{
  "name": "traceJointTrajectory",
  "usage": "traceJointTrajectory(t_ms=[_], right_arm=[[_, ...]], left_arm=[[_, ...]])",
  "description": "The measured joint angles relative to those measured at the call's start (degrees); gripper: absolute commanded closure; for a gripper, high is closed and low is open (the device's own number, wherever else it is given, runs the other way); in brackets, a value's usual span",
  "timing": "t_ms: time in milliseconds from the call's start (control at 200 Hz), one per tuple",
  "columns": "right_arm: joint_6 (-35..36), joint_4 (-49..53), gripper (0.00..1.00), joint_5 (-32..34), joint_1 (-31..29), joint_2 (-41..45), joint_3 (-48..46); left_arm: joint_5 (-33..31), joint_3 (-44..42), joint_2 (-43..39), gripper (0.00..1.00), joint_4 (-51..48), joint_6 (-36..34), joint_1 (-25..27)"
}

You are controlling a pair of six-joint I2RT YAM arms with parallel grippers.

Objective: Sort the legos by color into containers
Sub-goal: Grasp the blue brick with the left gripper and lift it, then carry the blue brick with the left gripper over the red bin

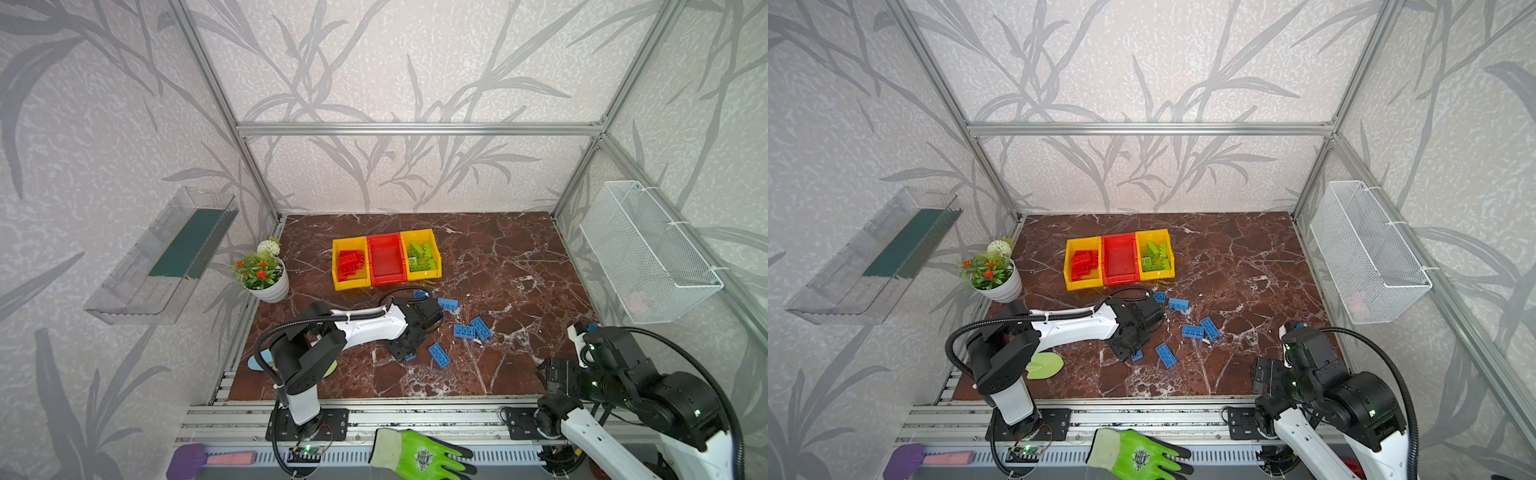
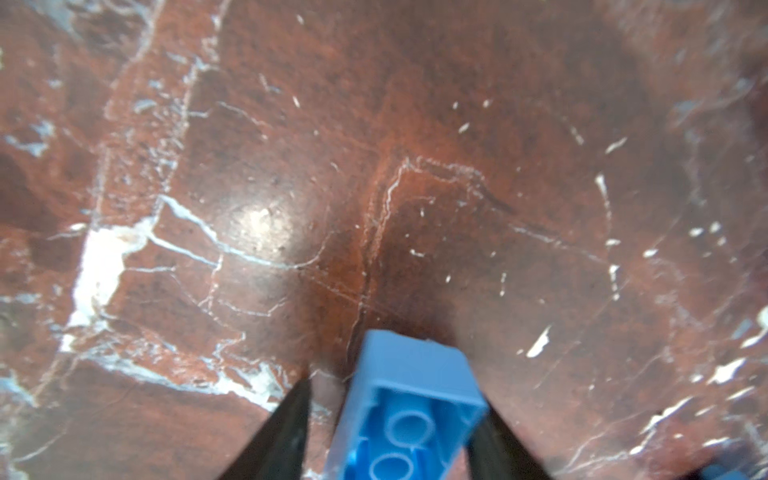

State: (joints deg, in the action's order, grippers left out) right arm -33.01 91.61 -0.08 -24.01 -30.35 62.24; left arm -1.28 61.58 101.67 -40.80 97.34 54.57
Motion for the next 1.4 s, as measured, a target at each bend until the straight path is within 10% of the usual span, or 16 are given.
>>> traceJointTrajectory(t_ms=[255, 505, 920, 1399], right_arm=[[0.33, -1.29, 0.01, -0.46, 0.0, -1.6, -0.35], [0.24, -5.18, 0.01, -0.48, 0.0, -6.14, -0.37], [-0.37, -16.81, 0.01, -0.44, 0.0, -21.49, 2.95], [0.09, -24.61, 0.01, 0.96, 0.0, -38.23, 12.76]], left_arm=[[1.46, 0.5, 0.26, 0.96, -0.74, -2.43, -1.14], [1.44, 10.16, 1.62, 0.97, -10.73, -12.24, -7.21], [-5.7, 52.04, 16.74, 0.94, -27.98, -40.5, -24.48], [-4.44, 66.27, 30.05, 0.89, -30.27, -55.39, -31.8]])
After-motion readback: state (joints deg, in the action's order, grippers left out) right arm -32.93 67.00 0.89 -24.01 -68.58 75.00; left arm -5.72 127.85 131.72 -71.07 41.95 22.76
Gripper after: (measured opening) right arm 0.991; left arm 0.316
